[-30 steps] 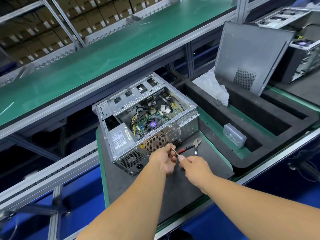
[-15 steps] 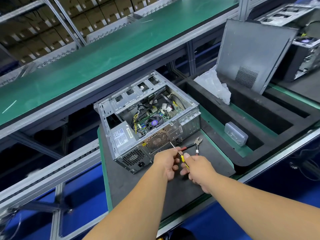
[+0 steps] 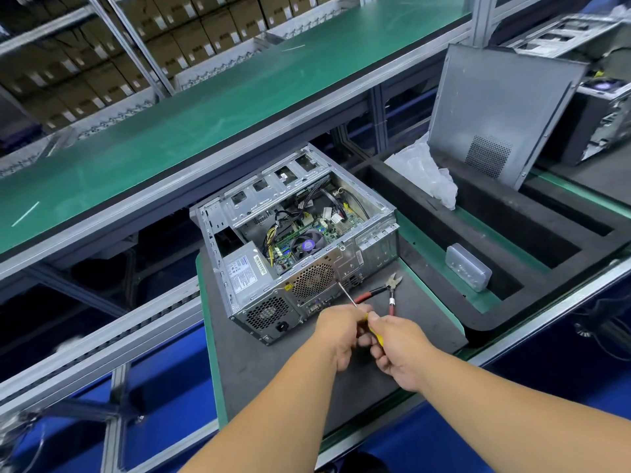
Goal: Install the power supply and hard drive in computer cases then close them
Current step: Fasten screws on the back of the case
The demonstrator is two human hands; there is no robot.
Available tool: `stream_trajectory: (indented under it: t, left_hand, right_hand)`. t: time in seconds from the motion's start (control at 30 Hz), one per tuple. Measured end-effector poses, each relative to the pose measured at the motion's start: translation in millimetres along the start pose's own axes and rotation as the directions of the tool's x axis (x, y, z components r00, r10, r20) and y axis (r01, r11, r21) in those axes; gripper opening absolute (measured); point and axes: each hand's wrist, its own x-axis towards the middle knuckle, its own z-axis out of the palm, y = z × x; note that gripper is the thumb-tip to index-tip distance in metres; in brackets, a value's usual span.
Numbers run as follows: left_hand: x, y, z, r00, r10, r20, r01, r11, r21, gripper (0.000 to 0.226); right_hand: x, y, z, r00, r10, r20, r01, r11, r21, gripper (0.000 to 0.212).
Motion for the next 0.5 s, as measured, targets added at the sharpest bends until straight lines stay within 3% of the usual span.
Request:
stream_trajectory:
  t: [0.1, 0.2, 0.4, 0.43, 0.47, 0.5]
  left_hand:
    - [-3.1, -5.6, 0.5, 0.999, 0.006, 0.037, -0.007, 0.999, 0.036, 0.017]
    - [3.1, -4.0, -0.4, 1.0, 0.023, -0.018, -0.021, 0.994, 0.112, 0.019]
    - [-3.9, 5.4, 8.6, 0.991, 0.001, -0.135, 0.016, 0.991, 0.132, 0.031]
    - [-9.2, 10.8, 8.7, 0.988, 0.04, -0.15, 0.003, 0.961, 0.275, 0.041]
    - [-17.1, 18.8, 6.6, 0.977, 0.128, -0.171, -0.022, 0.857, 0.514, 0.049]
    - [-24.7, 29.0, 1.7, 0.943, 0.283, -0.176, -0.06, 0.663, 0.746, 0.054]
  right_hand:
    - [2.7, 1.8, -2.9, 1.0, 0.009, 0.016, -0.01, 1.0, 0.006, 0.037]
    - [2.6, 6.5, -2.4, 0.997, -0.074, -0.036, 0.073, 0.997, -0.034, 0.037]
    - [-7.0, 23.1, -3.2, 0.897, -0.398, -0.191, 0.291, 0.859, -0.42, 0.016]
    - [-8.7, 26.1, -4.1, 0.88, -0.435, -0.19, 0.31, 0.83, -0.463, 0.017]
    - [-9.9, 28.2, -4.6, 0.868, -0.457, -0.191, 0.322, 0.813, -0.485, 0.016]
    - [-10.6, 29.6, -5.2, 0.863, -0.467, -0.194, 0.327, 0.807, -0.492, 0.016]
